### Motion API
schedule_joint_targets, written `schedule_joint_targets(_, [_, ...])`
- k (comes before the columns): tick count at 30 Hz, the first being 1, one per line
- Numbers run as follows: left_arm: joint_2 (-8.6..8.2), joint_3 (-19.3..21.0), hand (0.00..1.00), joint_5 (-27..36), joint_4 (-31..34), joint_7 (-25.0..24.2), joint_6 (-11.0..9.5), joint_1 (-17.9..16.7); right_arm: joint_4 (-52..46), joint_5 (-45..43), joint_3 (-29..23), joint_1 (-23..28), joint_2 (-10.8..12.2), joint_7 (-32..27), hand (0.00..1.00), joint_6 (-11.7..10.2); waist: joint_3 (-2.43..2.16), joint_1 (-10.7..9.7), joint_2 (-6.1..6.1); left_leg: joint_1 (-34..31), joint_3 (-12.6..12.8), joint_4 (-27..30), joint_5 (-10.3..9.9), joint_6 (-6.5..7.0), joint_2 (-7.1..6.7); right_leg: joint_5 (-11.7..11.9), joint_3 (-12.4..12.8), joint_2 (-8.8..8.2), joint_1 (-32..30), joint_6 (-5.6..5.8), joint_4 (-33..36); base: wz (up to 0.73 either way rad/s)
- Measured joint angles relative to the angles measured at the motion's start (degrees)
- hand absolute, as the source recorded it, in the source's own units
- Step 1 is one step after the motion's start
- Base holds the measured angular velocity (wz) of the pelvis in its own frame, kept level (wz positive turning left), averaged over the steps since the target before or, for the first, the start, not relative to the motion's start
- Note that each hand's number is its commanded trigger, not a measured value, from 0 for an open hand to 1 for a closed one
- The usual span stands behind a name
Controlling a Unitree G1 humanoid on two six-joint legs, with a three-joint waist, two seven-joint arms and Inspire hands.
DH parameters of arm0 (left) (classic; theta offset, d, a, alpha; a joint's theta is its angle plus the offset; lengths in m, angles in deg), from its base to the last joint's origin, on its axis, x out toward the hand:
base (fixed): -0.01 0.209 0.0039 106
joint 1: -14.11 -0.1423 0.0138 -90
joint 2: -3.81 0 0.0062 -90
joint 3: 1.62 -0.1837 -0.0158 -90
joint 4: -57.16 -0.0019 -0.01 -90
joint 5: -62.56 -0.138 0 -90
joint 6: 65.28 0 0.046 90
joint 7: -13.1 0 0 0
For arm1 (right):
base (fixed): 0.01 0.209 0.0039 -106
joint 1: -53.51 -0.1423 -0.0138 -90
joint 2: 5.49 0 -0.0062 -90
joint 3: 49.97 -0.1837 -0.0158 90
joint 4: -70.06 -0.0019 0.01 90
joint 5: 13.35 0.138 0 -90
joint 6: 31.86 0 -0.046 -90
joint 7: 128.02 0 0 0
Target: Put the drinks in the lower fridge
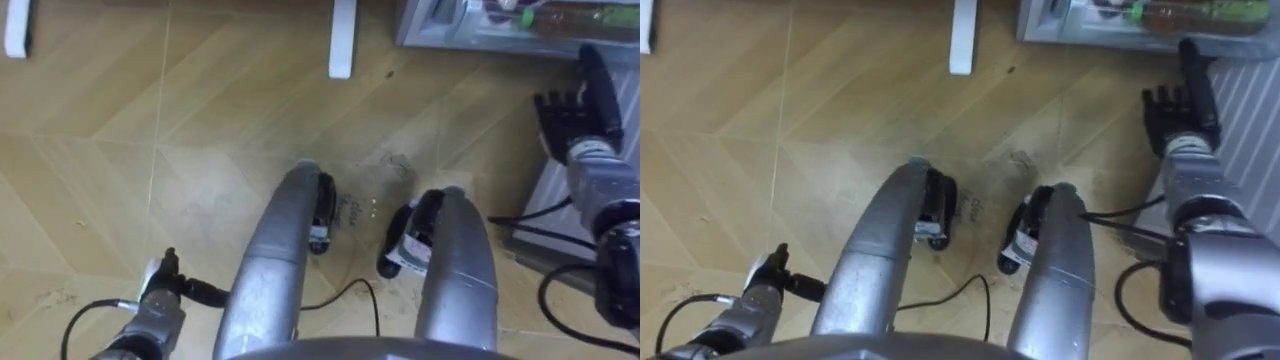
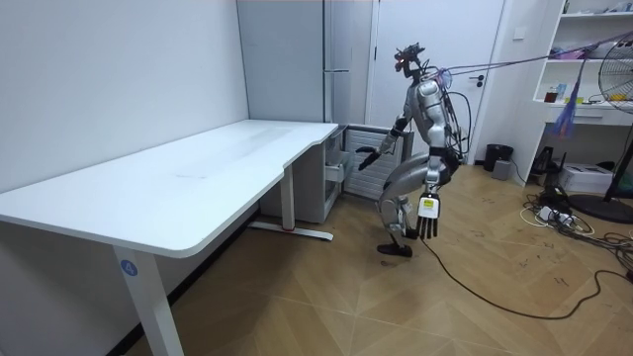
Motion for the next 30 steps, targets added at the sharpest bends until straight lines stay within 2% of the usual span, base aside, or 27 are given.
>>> schedule_joint_targets(2, [1.10, -1.51, 0.00, 2.24, 0.10, -0.26, 0.16, -0.14, -0.13, 0.03, 0.40, -1.19, -1.24, 0.48, 0.00, -0.23, 0.02, 0.10, -0.04, -1.54, -0.07, 3.05, -1.02, 0.02, 0.00, -0.98, 0.26, -0.05, -1.40, -0.03, 2.81, 0.02])
schedule_joint_targets(4, [1.77, -2.82, 0.00, 3.61, 0.33, -0.39, 0.19, -0.45, -0.58, 0.05, 0.98, -1.85, -1.56, 0.54, 0.00, -0.57, 0.02, 0.06, -0.41, -1.96, 0.03, 4.57, -1.66, 0.08, -0.07, -1.71, 0.92, -0.18, -2.07, 0.08, 4.60, -0.03])
schedule_joint_targets(8, [3.31, -3.38, 0.00, 5.46, 2.36, -1.44, 0.17, -1.45, -5.60, 0.08, 2.51, -2.16, -2.12, 0.53, 0.00, -0.73, 0.28, -0.73, -1.84, -3.50, 0.74, 6.73, -2.16, 0.15, 0.03, -2.69, 1.76, -0.90, -4.02, -0.13, 7.46, 0.03])
schedule_joint_targets(13, [3.40, -4.36, 0.00, 6.36, 4.43, -1.48, -0.30, -1.59, -6.23, 0.44, 4.58, -2.29, -2.33, 0.40, 0.00, -0.86, 0.40, -0.86, -2.66, -5.76, 0.49, 9.92, -3.13, 0.18, 0.10, -3.47, 1.81, -1.01, -5.97, -0.29, 10.17, -0.02])
schedule_joint_targets(21, [3.82, -4.29, 0.00, 6.37, 10.75, -1.90, -1.16, -5.10, -9.08, 0.64, 5.23, -2.28, -2.83, -1.29, 0.00, -1.93, 0.42, -1.07, -3.39, -8.11, 1.29, 11.11, -3.33, 0.53, -0.23, -3.72, 2.28, -3.09, -8.72, -0.25, 12.02, 0.00])
schedule_joint_targets(26, [6.89, -4.31, 0.00, 6.33, 12.85, -3.94, -1.34, -8.52, -9.53, 1.90, 8.99, -2.29, -3.73, -2.13, 0.00, -2.02, 0.52, -0.88, -4.17, -8.10, 1.11, 11.07, -3.24, 0.37, -0.19, -3.77, 1.66, -3.98, -8.74, -0.36, 12.07, -0.01])
schedule_joint_targets(30, [7.95, -4.27, 0.00, 6.35, 12.99, -3.87, -1.43, -10.30, -11.21, 2.39, 9.27, -2.29, -3.92, -4.32, 0.00, -2.02, 0.55, -0.84, -4.23, -8.21, 1.10, 10.92, -3.19, 0.28, -0.29, -3.80, 1.06, -5.19, -8.73, -0.42, 12.02, 0.00])
